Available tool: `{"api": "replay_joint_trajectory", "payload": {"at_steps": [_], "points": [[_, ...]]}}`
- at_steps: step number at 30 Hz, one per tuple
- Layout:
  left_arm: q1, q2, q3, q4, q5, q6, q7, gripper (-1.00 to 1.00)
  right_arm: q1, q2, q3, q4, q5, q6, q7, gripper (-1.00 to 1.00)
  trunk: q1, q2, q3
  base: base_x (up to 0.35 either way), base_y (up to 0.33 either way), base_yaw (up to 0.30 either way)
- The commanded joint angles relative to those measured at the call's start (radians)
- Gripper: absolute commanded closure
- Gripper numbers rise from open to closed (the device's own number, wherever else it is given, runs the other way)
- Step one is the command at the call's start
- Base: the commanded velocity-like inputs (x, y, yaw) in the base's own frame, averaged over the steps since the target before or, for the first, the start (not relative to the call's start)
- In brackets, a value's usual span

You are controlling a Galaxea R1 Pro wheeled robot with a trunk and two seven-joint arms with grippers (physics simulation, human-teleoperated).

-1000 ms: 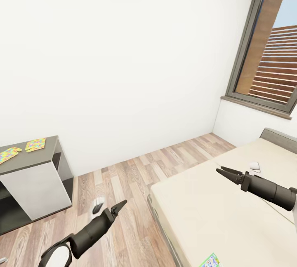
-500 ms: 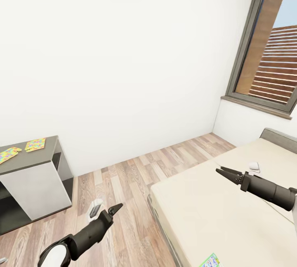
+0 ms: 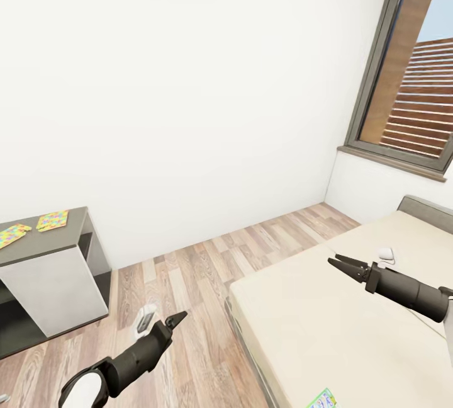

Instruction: Put all the toys in the child's room - the three board games (two on the bed and one on the table), the two jigsaw puzzles on the table, and the tennis ball on the table - inside the toy box on the table in the child's room.

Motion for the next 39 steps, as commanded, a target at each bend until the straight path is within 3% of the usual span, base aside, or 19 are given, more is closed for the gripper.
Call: {"api": "replay_joint_trajectory", "payload": {"at_steps": [1,18,23,25,26,28,29,31,32,34,35,37,38,39], "points": [[-0.002,0.001,-0.001,-0.002,0.011,0.001,0.011,-1.0,-0.001,0.0,0.0,0.0,-0.003,0.005,0.001,-1.0,0.004,-0.009,-0.005,0.0,0.0,0.0],[-0.019,0.0,-0.003,0.004,0.011,0.002,0.018,-1.0,-0.001,0.003,0.006,0.006,-0.002,-0.02,0.0,-1.0,0.07,-0.128,-0.058,0.0,0.0,0.0],[-0.03,0.0,-0.005,0.013,0.01,0.002,0.019,-1.0,-0.001,0.004,0.025,0.021,0.006,-0.022,-0.019,-1.0,0.089,-0.163,-0.074,0.0,0.0,0.0],[-0.039,0.0,-0.005,0.028,0.004,0.002,0.02,-1.0,0.0,0.006,0.072,0.041,0.027,-0.023,-0.049,-1.0,0.096,-0.177,-0.08,0.0,0.0,0.0],[-0.039,0.0,-0.005,0.028,0.004,0.002,0.02,-1.0,0.0,0.006,0.072,0.041,0.027,-0.023,-0.049,-1.0,0.1,-0.184,-0.084,0.0,0.0,0.0],[-0.048,-0.002,-0.005,0.046,-0.01,0.002,0.02,-1.0,0.004,0.009,0.151,0.069,0.062,-0.024,-0.088,-1.0,0.108,-0.198,-0.09,0.0,0.0,0.0],[-0.048,-0.002,-0.005,0.046,-0.01,0.002,0.02,-1.0,0.004,0.009,0.151,0.069,0.062,-0.024,-0.088,-1.0,0.112,-0.205,-0.093,0.0,0.0,0.0],[-0.058,-0.005,-0.005,0.065,-0.028,0.002,0.02,-1.0,0.008,0.011,0.25,0.123,0.108,-0.025,-0.137,-1.0,0.119,-0.219,-0.099,0.0,0.0,0.0],[-0.058,-0.005,-0.005,0.065,-0.028,0.002,0.02,-1.0,0.008,0.011,0.25,0.123,0.108,-0.025,-0.137,-1.0,0.123,-0.226,-0.102,0.0,0.0,0.0],[-0.071,-0.007,-0.006,0.085,-0.043,0.003,0.02,-1.0,0.009,0.012,0.354,0.2,0.158,-0.026,-0.187,-1.0,0.131,-0.24,-0.109,0.0,0.0,0.0],[-0.071,-0.007,-0.006,0.085,-0.043,0.003,0.02,-1.0,0.009,0.012,0.354,0.2,0.158,-0.026,-0.187,-1.0,0.135,-0.247,-0.112,0.0,0.0,0.0],[-0.081,-0.009,-0.01,0.101,-0.054,0.003,0.019,-1.0,0.009,0.012,0.444,0.275,0.197,-0.028,-0.225,-1.0,0.142,-0.261,-0.118,0.0,0.0,0.0],[-0.081,-0.009,-0.01,0.101,-0.054,0.003,0.019,-1.0,0.009,0.012,0.444,0.275,0.197,-0.028,-0.225,-1.0,0.146,-0.268,-0.121,0.0,0.0,0.0],[-0.085,-0.01,-0.014,0.106,-0.058,0.003,0.019,-1.0,0.01,0.011,0.479,0.306,0.211,-0.028,-0.239,-1.0,0.15,-0.275,-0.124,0.0,0.0,0.0]]}}
